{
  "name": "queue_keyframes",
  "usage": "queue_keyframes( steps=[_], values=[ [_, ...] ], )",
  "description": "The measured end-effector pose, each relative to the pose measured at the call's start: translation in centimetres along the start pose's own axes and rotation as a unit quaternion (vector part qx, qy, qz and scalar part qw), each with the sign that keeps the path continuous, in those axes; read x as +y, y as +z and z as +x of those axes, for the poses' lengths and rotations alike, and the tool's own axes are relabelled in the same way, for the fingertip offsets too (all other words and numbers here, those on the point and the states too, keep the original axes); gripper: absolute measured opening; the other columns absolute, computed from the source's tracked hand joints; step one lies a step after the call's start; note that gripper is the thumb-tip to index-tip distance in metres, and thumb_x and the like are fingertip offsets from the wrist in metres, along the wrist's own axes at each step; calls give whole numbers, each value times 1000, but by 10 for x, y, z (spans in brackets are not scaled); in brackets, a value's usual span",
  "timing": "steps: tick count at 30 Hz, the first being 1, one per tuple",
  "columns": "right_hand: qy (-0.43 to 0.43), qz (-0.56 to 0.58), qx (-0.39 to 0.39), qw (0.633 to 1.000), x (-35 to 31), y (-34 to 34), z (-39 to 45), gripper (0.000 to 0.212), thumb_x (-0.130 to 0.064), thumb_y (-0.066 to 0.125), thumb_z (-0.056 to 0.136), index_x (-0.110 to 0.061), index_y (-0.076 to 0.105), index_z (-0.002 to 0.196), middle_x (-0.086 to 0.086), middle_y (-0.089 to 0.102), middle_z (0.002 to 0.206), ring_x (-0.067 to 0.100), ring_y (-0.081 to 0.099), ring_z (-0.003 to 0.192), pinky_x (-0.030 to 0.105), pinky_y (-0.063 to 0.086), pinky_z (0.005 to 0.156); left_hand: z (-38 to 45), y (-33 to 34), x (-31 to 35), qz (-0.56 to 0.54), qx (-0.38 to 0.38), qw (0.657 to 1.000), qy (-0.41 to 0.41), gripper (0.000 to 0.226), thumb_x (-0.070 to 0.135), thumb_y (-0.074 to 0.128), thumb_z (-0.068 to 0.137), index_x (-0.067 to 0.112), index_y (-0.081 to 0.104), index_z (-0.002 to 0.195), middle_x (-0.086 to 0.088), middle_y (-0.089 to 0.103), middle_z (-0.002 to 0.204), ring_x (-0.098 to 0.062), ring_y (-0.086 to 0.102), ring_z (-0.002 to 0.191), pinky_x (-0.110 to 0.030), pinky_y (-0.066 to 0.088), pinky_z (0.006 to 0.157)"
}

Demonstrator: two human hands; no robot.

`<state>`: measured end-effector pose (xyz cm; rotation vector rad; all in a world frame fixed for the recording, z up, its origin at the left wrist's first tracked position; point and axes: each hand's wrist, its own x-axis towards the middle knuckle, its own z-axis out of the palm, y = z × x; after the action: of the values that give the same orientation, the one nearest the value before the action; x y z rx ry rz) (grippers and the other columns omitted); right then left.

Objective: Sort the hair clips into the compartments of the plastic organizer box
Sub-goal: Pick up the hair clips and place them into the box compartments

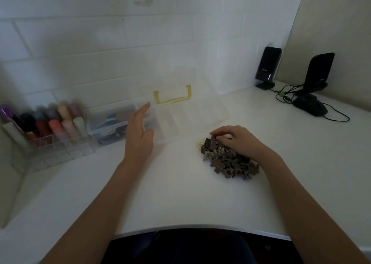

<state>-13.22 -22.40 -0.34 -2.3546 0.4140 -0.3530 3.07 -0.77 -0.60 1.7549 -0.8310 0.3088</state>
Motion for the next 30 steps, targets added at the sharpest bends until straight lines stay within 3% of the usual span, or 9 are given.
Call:
queue_keyframes(
  steps=[4,9,12,15,17,20,23,26,30],
  values=[
    [-30,48,33,998,-4,0,-3,19,-15,70,82,-22,72,99,-8,72,95,6,64,91,7,40,78,-1,0,-1,8,12,1000,12,73,0,39,61,9,46,133,4,44,130,6,36,112,2,20,97],
    [-58,193,76,976,-19,-11,-7,23,-7,71,81,-15,71,102,-1,73,99,16,68,91,25,54,84,-2,1,0,5,29,999,13,73,-1,38,62,11,47,133,6,45,130,4,36,116,0,21,99],
    [-58,282,65,956,-24,-11,-9,30,4,68,80,-9,67,108,7,71,106,26,67,98,35,54,87,-3,1,0,7,31,999,22,70,0,38,64,12,47,133,5,46,130,-5,40,119,-12,25,104],
    [-70,303,63,948,-26,-9,-9,33,9,65,80,-6,65,110,9,71,107,25,68,100,34,53,90,-2,3,-2,18,32,999,33,54,6,39,80,13,47,133,0,50,131,-21,48,118,-27,31,106],
    [-75,305,66,947,-28,-7,-9,31,10,64,81,-3,65,109,9,72,106,21,69,97,31,54,89,-2,5,-2,31,36,998,45,44,15,39,91,13,46,134,4,48,132,-17,47,120,-20,29,106],
    [-76,295,83,949,-33,0,-7,25,7,67,80,-4,65,102,10,72,103,21,71,90,38,54,82,-3,6,-1,33,38,997,58,41,19,36,96,12,45,135,7,43,132,0,38,121,-3,20,103],
    [-96,252,101,958,-43,13,-6,19,5,70,78,-6,62,90,7,70,95,18,69,74,27,56,64,-3,6,-1,29,39,997,58,40,17,34,97,12,45,135,7,43,132,5,35,119,0,18,101],
    [-109,177,176,962,-45,18,-3,15,-2,69,80,-13,59,84,-1,69,91,16,67,75,29,56,71,-3,6,-1,29,42,997,62,41,11,34,95,10,45,135,6,43,130,7,35,117,2,18,98],
    [-44,123,357,925,-29,1,-1,14,-10,65,85,-21,55,86,-14,65,92,10,62,82,34,53,77,-2,5,-4,31,42,996,72,44,0,33,94,8,44,135,6,43,130,7,35,118,0,19,99]
  ],
)
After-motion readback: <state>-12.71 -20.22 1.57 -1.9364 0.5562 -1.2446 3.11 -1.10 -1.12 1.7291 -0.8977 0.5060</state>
